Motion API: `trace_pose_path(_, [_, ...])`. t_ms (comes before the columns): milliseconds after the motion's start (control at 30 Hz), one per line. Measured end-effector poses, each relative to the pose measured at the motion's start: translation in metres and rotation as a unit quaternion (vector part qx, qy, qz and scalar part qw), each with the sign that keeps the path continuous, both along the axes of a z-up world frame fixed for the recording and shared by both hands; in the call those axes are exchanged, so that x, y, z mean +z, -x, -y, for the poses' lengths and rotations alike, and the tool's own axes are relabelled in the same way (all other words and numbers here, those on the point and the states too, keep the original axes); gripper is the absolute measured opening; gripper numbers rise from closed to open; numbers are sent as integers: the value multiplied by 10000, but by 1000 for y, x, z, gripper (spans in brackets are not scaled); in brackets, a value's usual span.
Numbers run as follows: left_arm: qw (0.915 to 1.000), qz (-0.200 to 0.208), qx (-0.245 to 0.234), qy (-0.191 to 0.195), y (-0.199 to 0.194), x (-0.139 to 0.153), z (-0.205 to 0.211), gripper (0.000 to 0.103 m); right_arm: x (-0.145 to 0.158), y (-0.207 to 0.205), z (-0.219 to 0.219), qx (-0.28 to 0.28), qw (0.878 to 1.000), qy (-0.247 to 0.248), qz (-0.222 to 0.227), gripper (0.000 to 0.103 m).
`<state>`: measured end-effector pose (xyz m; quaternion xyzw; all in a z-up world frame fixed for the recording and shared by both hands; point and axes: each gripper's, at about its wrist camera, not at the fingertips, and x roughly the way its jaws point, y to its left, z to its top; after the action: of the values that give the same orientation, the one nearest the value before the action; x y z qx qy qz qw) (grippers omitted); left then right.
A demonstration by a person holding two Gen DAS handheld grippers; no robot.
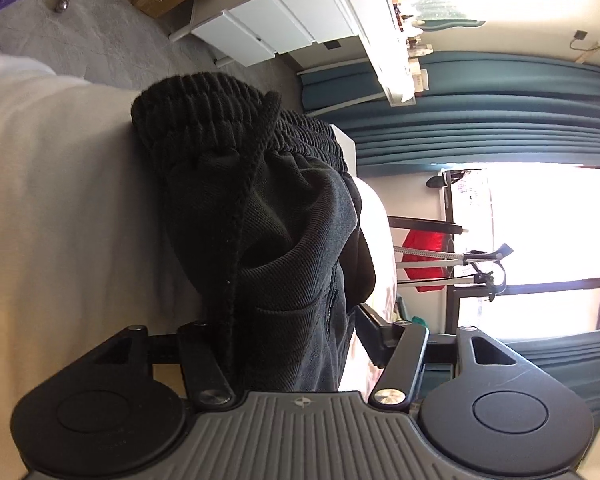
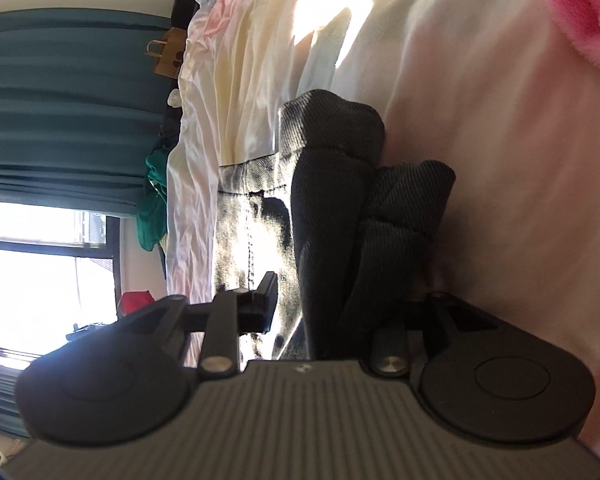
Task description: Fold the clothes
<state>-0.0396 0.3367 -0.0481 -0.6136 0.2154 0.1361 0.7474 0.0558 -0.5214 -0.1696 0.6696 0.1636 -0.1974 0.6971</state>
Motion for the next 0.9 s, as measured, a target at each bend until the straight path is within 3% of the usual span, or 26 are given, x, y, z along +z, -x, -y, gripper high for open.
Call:
trace_pose_path(67, [9992, -153, -11, -377, 10, 12, 6, 77, 2, -4, 1, 9, 10000, 64, 73, 36])
trace_pose_path(167, [9920, -315, -127, -1218, 25, 37, 26, 80, 4, -10, 2, 22, 9997, 160, 181, 35])
trace_pose_path(333, [9662, -109, -4, -2577, 45, 74, 83, 82, 9, -20, 5, 43, 9988, 319, 363, 35])
trace_pose_path(400, [9561, 48, -42, -2929, 32, 84, 97, 82, 12, -23, 6, 65, 9981, 383, 472, 35])
trace_pose_path(533, [9434, 218, -312, -3296, -13, 96, 117, 82, 13, -31, 11, 215, 9978, 600, 162, 35])
trace_pose_path(667, [9310, 562, -1163, -3414, -44, 90, 147, 82, -3, -31, 17, 97, 9998, 180, 40, 35])
trace_pose_path(767, [9215, 807, -1776, -3358, -60, 74, 170, 84, 3, -31, 17, 150, 9994, 250, 182, 34])
trace_pose_path(833, [9097, 756, -2015, -3551, -74, 67, 187, 86, 13, -33, 15, 269, 9981, 509, 231, 23])
trace_pose_path(900, [8909, 652, -2303, -3861, -93, 64, 202, 86, 21, -33, 13, 333, 9958, 831, 181, 13])
